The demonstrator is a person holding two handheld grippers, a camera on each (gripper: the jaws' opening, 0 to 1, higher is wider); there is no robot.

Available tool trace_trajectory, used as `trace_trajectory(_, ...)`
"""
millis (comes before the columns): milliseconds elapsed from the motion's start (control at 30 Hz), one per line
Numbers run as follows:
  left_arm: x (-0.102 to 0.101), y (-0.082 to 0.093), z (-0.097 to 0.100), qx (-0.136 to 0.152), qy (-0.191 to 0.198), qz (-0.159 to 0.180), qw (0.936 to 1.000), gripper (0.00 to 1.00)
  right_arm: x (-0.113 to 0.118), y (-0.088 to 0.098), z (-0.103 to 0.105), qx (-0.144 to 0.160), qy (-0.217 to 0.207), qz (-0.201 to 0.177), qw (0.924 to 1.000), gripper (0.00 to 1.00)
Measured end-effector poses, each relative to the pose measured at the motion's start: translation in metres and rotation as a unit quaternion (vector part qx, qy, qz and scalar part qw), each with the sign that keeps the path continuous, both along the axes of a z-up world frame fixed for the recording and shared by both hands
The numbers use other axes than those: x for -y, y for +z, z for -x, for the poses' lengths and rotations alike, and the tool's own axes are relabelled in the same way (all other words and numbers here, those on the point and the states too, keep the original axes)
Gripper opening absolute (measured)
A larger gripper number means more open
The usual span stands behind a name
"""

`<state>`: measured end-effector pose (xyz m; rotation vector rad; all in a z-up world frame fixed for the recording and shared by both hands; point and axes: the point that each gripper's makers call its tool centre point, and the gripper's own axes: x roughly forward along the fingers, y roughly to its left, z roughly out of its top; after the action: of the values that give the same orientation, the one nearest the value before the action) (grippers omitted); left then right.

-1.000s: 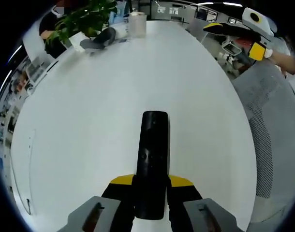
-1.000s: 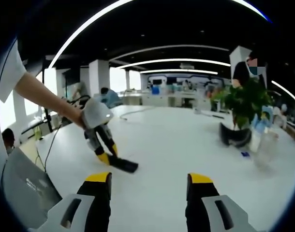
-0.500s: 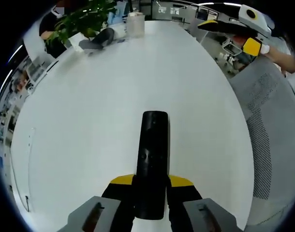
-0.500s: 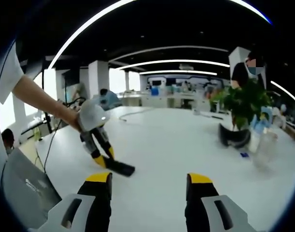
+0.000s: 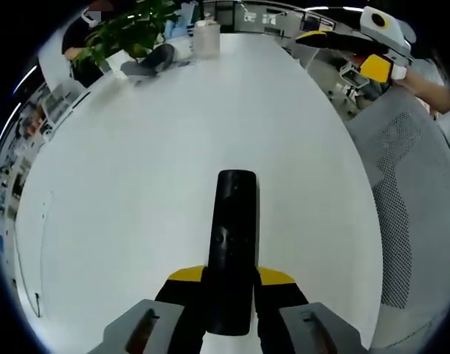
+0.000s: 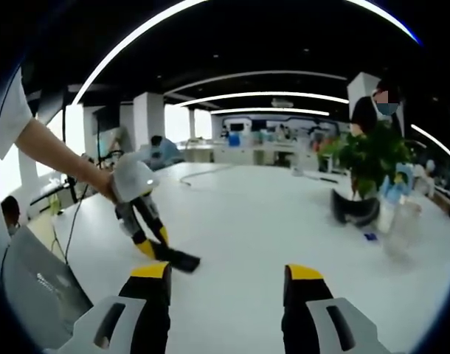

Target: Press the specified remote control buttons in sequence, fully releasing each button before pressing the next.

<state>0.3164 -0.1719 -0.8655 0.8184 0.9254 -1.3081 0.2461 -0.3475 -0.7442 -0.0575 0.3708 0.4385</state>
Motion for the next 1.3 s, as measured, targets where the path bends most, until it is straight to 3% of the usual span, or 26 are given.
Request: trace_trajectory(1300,-0.001,0.0,0.033,-0.001,-0.005,0.006,1.0,0.24,-0.005,-0.002,0.003,-0.006,0.016,0.007,0.9998,0.57)
